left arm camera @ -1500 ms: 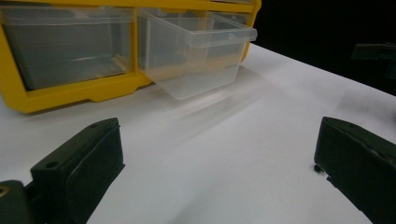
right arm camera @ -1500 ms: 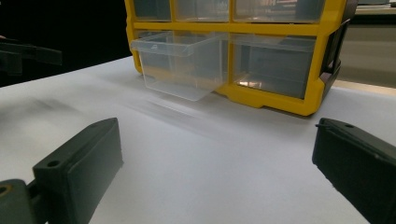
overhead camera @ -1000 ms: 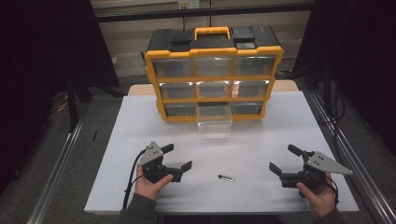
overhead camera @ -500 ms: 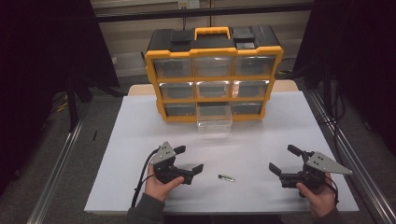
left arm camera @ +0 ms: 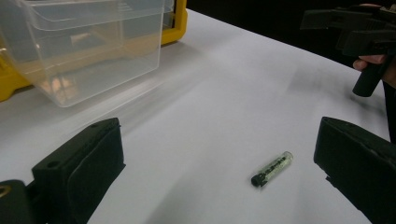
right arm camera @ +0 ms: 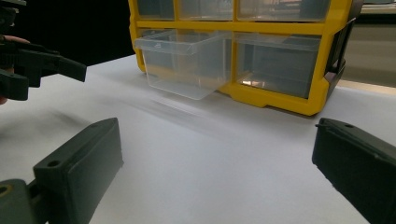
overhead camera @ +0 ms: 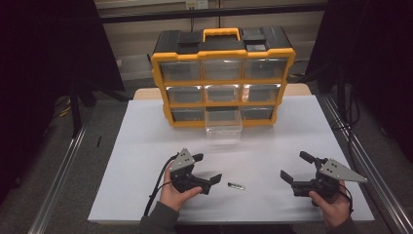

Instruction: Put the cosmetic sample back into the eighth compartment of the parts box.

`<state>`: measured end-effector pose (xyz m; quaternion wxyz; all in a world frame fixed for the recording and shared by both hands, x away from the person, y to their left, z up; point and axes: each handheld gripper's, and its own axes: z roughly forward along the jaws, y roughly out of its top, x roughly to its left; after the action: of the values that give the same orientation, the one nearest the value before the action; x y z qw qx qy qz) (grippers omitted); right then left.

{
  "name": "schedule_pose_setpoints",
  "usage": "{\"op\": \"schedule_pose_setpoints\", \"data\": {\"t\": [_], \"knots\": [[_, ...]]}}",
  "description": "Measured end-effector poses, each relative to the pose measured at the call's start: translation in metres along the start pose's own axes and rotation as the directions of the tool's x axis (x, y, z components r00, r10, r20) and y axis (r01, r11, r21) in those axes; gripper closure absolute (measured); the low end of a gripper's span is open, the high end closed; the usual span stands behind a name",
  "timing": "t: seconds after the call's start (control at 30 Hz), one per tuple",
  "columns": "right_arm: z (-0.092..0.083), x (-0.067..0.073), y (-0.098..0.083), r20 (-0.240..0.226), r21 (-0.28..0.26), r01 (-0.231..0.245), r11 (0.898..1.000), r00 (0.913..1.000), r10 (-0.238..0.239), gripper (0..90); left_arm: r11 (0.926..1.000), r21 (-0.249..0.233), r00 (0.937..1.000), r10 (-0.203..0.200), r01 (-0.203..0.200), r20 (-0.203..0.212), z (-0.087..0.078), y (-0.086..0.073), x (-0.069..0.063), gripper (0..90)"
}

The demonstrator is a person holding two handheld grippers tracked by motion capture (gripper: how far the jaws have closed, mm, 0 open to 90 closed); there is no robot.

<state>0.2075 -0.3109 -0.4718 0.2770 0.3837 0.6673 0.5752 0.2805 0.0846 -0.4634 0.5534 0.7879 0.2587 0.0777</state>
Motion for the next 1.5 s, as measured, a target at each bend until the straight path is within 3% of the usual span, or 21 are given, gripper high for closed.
{"op": "schedule_pose_setpoints", "data": {"t": [0.17,0.33,0.63,0.87,1.1,1.2,1.27,1.37,1.4,1.43,1.47,1.5], "knots": [[0.0,-0.001,0.0,0.0,0.0,0.011,1.0,0.9999,-0.011,0.9,0.9999,-0.001,0.9997,-0.015,0.015,0.019,0.007,0.001,-0.003,2.0],[0.0,-0.001,0.0,-0.001,-0.001,0.009,1.0,1.0,-0.009,1.0,0.9986,0.05,0.9998,0.015,-0.016,0.016,0.011,0.003,-0.006,2.4],[-0.001,-0.001,0.0,-0.002,0.002,0.008,1.0,1.0,-0.008,1.1,0.9927,0.12,0.9993,0.006,-0.011,0.038,0.024,0.004,-0.013,5.1],[-0.001,-0.001,0.0,-0.003,0.0,0.009,1.0,1.0,-0.009,1.1,0.9768,0.209,0.9958,0.027,-0.045,0.087,0.031,0.005,-0.013,13.8],[-0.001,-0.001,0.0,-0.005,0.001,0.009,1.0,1.0,-0.009,1.2,0.9687,0.239,0.9896,0.032,-0.065,0.14,0.038,0.008,-0.017,31.1],[-0.001,-0.001,0.0,-0.003,0.002,0.007,1.0,1.0,-0.007,1.2,0.9591,0.265,0.9858,0.059,-0.1,0.158,0.042,0.01,-0.02,38.1],[-0.001,-0.001,0.0,-0.003,0.0,0.003,1.0,1.0,-0.003,1.3,0.9588,0.268,0.9809,0.042,-0.093,0.19,0.046,0.01,-0.022,45.3],[-0.001,-0.001,0.0,-0.003,0.001,0.002,1.0,1.0,-0.002,1.3,0.9471,0.293,0.9775,0.075,-0.132,0.197,0.05,0.01,-0.024,51.3],[-0.001,-0.001,0.0,-0.004,0.0,0.003,1.0,1.0,-0.003,1.3,0.9486,0.285,0.9763,0.082,-0.138,0.201,0.051,0.01,-0.024,53.9],[-0.001,-0.001,0.0,-0.005,0.0,0.004,1.0,1.0,-0.004,1.3,0.9432,0.302,0.9777,0.083,-0.139,0.193,0.052,0.01,-0.024,57.1],[-0.001,-0.001,0.0,-0.004,0.0,0.006,1.0,1.0,-0.006,1.3,0.9471,0.291,0.9761,0.078,-0.136,0.203,0.053,0.01,-0.024,62.1],[-0.001,-0.001,0.0,-0.004,0.002,0.002,1.0,1.0,-0.002,1.3,0.9413,0.306,0.975,0.082,-0.144,0.207,0.054,0.011,-0.024,65.2]]}}
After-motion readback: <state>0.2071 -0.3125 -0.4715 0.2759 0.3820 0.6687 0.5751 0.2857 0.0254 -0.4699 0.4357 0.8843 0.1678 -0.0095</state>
